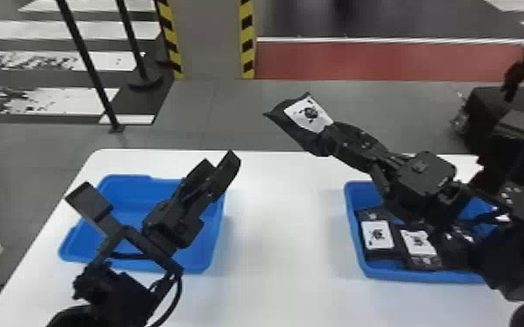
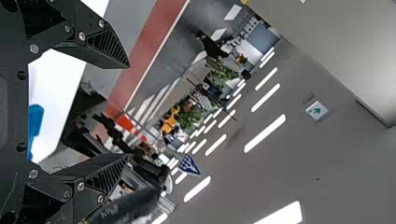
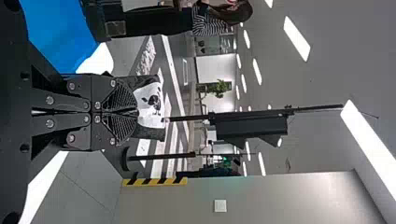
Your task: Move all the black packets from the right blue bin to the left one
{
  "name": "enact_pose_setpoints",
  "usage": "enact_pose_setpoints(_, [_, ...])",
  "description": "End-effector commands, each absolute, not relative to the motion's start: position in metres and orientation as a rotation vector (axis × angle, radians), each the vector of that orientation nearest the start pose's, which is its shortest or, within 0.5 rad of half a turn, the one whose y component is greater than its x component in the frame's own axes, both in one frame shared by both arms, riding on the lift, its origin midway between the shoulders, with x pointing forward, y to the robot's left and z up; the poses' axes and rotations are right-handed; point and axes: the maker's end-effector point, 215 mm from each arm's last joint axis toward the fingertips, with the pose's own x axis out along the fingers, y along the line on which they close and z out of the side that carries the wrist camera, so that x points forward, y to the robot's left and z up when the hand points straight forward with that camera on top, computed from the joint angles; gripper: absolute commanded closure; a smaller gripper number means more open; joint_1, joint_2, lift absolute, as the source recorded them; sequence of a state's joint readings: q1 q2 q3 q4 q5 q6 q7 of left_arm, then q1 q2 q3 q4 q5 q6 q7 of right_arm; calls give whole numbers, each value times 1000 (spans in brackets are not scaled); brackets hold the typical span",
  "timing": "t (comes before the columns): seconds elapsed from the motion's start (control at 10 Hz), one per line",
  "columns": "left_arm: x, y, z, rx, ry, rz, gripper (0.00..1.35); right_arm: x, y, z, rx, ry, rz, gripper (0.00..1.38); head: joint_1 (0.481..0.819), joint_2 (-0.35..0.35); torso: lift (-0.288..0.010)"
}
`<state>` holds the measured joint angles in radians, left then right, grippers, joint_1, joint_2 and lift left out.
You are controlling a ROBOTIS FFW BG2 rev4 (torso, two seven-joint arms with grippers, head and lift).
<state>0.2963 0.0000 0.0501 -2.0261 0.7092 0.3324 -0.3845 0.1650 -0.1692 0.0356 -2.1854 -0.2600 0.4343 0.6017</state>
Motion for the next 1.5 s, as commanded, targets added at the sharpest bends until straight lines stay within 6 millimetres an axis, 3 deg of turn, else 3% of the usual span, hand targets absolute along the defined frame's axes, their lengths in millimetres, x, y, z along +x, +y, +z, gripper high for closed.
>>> enact_pose_setpoints(0.0, [480, 135, -261, -759, -30, -509, 378, 478, -80, -225, 62, 1, 789, 1162, 681, 55, -110])
enact_pose_setpoints(0.1, [477, 136, -248, -769, -54, -517, 378, 482, -74, -229, 54, 10, 808, 1162, 677, 61, -110])
enact_pose_setpoints(0.3, [472, 111, -243, -800, -9, -604, 378, 482, -48, -229, 60, 12, 870, 1162, 670, 71, -110])
enact_pose_setpoints(0.5, [473, 100, -240, -805, 8, -637, 377, 472, -7, -239, 96, 34, 966, 1162, 669, 80, -110])
enact_pose_setpoints(0.8, [473, 97, -242, -809, 32, -653, 377, 452, 28, -253, 136, 72, 1050, 1162, 680, 121, -110])
enact_pose_setpoints(0.9, [471, 92, -250, -812, 72, -661, 466, 449, 34, -260, 149, 87, 1064, 1162, 687, 137, -110])
enact_pose_setpoints(1.0, [470, 86, -258, -801, 117, -673, 1136, 449, 34, -262, 153, 92, 1064, 1162, 695, 149, -110])
enact_pose_setpoints(1.1, [473, 88, -257, -787, 108, -656, 1188, 452, 33, -257, 148, 81, 1063, 1162, 695, 151, -110])
enact_pose_setpoints(1.4, [484, 121, -242, -744, -11, -550, 1223, 457, 31, -257, 155, 69, 1057, 1162, 695, 159, -110])
